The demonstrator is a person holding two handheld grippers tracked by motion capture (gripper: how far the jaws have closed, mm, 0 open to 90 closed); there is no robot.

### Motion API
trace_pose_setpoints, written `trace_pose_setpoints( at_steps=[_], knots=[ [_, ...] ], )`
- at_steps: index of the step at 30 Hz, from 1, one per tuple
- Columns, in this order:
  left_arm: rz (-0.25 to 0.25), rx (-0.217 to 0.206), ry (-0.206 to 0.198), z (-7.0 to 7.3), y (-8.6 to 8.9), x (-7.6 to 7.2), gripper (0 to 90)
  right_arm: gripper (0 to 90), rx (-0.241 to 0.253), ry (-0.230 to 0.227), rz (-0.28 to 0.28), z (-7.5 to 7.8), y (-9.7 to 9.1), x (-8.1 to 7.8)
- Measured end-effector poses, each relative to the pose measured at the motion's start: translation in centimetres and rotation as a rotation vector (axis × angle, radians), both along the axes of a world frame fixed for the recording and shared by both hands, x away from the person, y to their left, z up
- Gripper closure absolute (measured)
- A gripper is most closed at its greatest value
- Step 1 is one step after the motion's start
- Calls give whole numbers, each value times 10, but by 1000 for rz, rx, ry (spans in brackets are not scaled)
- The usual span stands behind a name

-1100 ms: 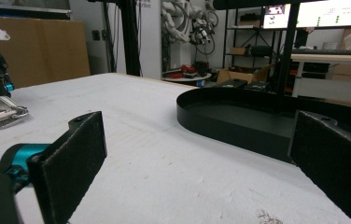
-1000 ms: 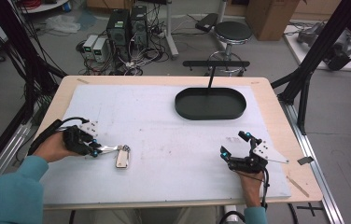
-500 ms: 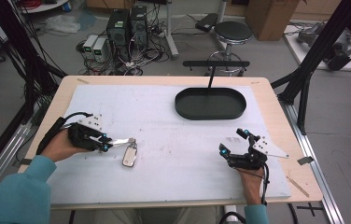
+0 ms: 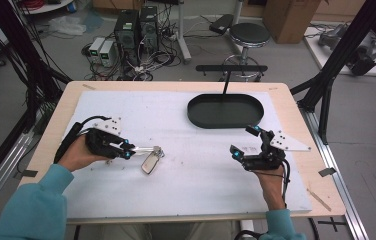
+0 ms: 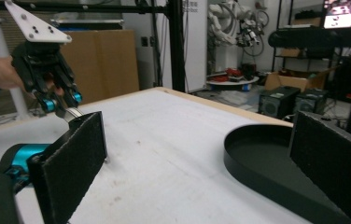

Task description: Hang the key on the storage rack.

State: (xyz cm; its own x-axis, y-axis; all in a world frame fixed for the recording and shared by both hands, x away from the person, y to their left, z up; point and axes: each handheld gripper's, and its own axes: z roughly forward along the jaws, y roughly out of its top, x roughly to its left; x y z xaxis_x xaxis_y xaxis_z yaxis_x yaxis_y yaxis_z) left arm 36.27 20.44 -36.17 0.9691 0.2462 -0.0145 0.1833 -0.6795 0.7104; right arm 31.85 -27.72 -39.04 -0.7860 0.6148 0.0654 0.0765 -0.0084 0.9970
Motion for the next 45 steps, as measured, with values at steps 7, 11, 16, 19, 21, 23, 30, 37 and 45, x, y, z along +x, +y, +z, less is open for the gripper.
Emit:
trace_pose_setpoints(
  at_steps=[7,11,16,19,21,23,30,37,45],
  knots=[
    [-21,-70,-22,16,-11,-2,743,39,-36,11,109,22,15,13],
    [-30,-96,-20,20,-20,-1,743,45,-84,18,197,38,29,22],
    [-51,-133,-20,24,-33,-2,743,49,-138,31,284,51,45,30],
    [-59,-151,-32,29,-40,-3,743,48,-180,37,332,57,54,36],
    [-68,-169,-34,33,-43,-2,743,49,-193,43,349,58,57,38],
    [-78,-185,-47,39,-49,-2,743,49,-231,55,392,62,66,42],
    [-107,-191,-51,44,-58,-1,743,55,-328,73,504,70,88,50],
    [-122,-186,-54,46,-66,-2,743,56,-409,102,551,79,106,56],
    [-139,-192,-51,48,-71,-3,743,148,-512,113,623,84,125,59]
  ],
)
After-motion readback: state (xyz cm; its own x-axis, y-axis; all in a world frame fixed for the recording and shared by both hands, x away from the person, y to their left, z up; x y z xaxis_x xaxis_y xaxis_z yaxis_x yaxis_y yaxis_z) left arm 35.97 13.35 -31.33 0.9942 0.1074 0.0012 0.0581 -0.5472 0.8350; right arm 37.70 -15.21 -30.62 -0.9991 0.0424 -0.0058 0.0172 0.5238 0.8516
